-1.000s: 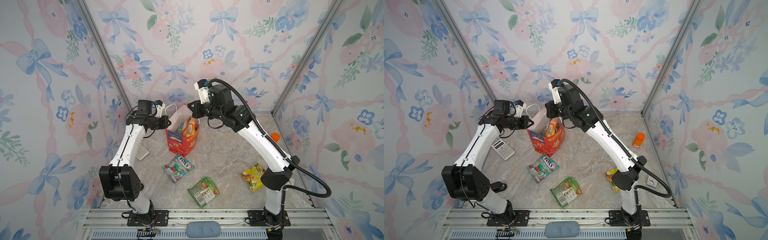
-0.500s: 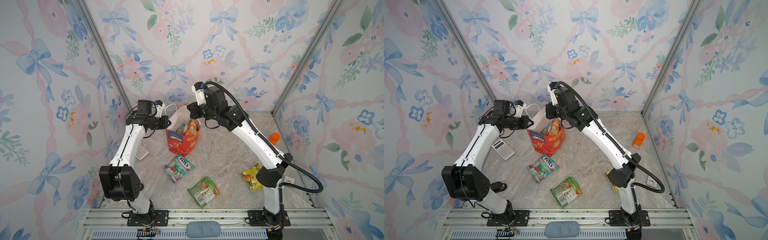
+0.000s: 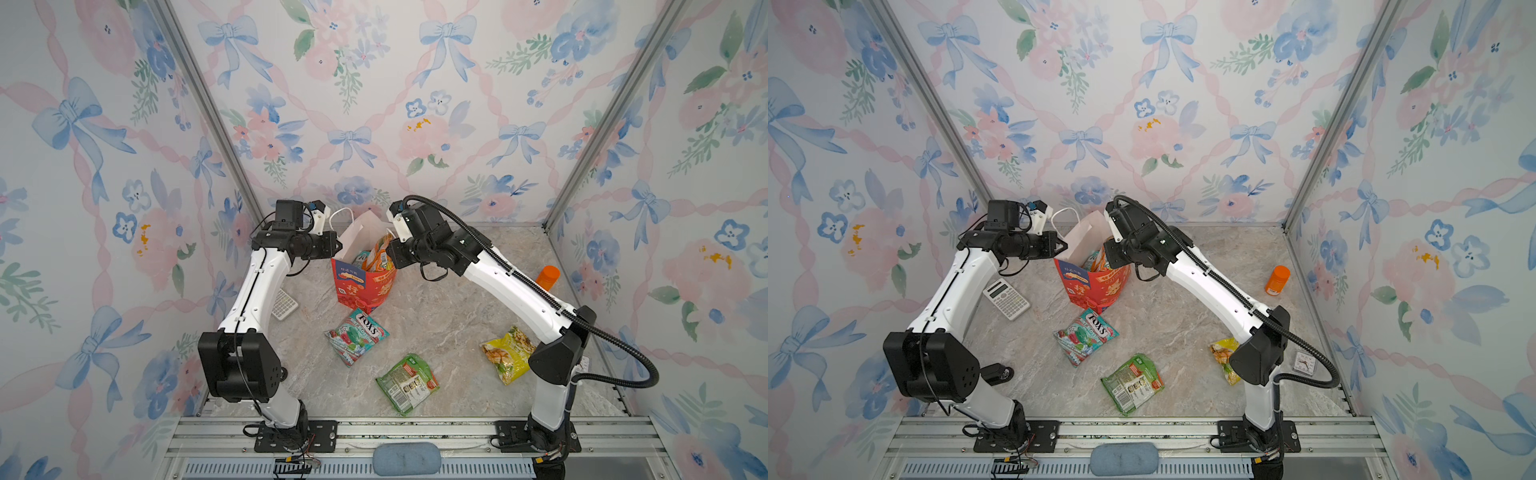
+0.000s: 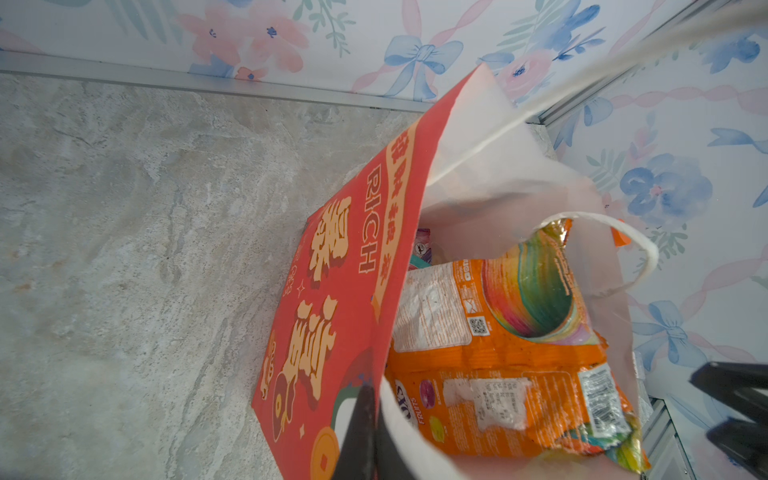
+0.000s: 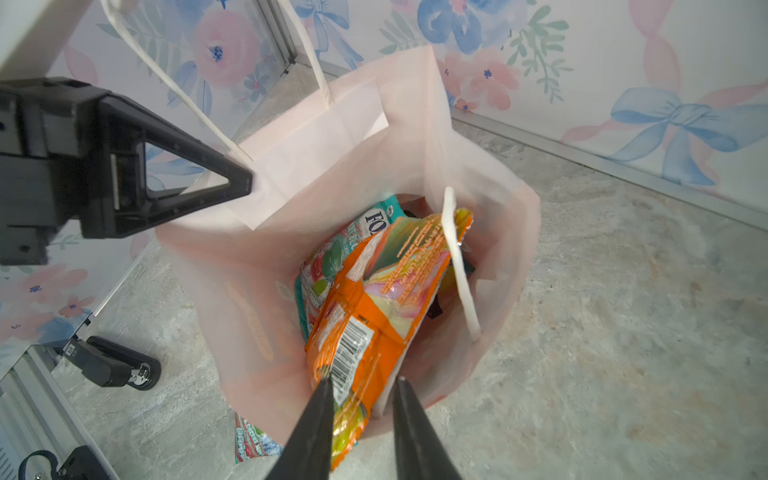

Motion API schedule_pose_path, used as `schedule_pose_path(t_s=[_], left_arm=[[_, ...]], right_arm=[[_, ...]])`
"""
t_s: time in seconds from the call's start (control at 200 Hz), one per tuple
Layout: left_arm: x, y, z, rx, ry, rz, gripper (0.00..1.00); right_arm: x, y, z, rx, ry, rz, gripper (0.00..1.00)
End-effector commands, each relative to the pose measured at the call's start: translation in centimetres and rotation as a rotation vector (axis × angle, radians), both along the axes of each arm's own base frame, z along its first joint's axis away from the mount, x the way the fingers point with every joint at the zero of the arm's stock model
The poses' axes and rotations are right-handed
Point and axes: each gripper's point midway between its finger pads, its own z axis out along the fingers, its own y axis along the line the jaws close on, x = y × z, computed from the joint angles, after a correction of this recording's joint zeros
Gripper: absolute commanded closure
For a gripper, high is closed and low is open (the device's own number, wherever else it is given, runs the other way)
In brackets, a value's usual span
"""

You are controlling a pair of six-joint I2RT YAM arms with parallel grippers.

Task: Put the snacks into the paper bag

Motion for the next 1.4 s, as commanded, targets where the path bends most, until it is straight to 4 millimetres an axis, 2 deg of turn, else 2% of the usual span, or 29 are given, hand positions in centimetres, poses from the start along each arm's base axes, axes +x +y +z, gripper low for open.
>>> schedule_pose_path(t_s=[0.0,0.3,0.485,0.67,0.975,1.105,1.21,1.395], left_arm=[[-0.8,0.1,-0.2,-0.010,0.026,0.004,1.00],[-0.8,0.1,-0.2,-0.010,0.025,0.005,1.00],[-0.8,0.1,-0.1,-0.010,0.023,0.005,1.00],[-0.8,0.1,-0.1,-0.010,0.023,0.006,1.00],[-0.8,0.1,-0.1,-0.008,0.022,0.005,1.00],[-0.8,0.1,-0.1,-0.008,0.023,0.004,1.00],[-0.8,0.1,-0.2,-0.009,0.025,0.004,1.00],[-0.7,0.2,-0.3,-0.007,0.027,0.006,1.00]], right_arm=[[-1.3,-0.3,0.9,0.024,0.006,0.011,0.73],[-1.7,0.3,-1.2,0.040,0.061,0.016,0.73],[-1.7,1.1,-1.3,0.075,0.078,0.033,0.76],[-1.4,2.8,-1.1,0.123,0.096,0.065,0.81],[1.0,6.4,-1.5,0.171,0.127,0.102,0.80],[2.1,7.3,-1.2,0.174,0.123,0.107,0.77],[2.3,6.6,0.5,0.140,0.067,0.105,0.74],[2.1,2.6,3.3,0.034,-0.055,0.041,0.71]])
